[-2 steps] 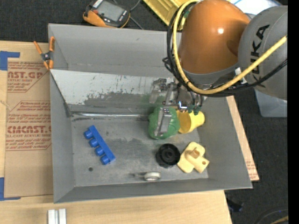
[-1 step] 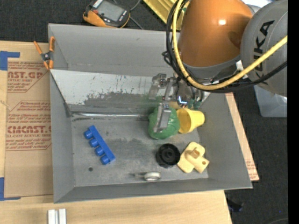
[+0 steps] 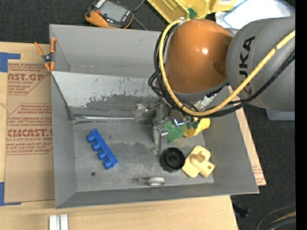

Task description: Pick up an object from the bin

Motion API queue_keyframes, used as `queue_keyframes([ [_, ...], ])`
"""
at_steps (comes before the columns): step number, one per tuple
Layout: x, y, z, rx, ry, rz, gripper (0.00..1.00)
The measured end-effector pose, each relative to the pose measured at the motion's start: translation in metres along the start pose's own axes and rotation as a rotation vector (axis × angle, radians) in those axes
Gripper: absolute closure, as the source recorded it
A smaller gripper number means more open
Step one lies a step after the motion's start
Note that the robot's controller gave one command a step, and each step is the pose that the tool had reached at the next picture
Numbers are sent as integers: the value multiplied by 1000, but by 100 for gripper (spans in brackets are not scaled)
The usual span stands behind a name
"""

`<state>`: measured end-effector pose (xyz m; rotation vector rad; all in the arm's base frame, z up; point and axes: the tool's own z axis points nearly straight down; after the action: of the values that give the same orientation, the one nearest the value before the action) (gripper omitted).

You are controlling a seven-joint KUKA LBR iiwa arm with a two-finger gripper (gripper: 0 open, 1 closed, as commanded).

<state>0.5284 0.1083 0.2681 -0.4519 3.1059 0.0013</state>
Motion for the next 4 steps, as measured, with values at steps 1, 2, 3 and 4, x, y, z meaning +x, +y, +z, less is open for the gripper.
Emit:
queue_keyframes([
  [1,-5,0,8,-3,17,51,0],
  [2,-17,2,-8,0,-10,243,0],
  [3,21,5,-56,0,-1,122,0],
  [4,-64,-15,-21,-1,-4,228,0],
])
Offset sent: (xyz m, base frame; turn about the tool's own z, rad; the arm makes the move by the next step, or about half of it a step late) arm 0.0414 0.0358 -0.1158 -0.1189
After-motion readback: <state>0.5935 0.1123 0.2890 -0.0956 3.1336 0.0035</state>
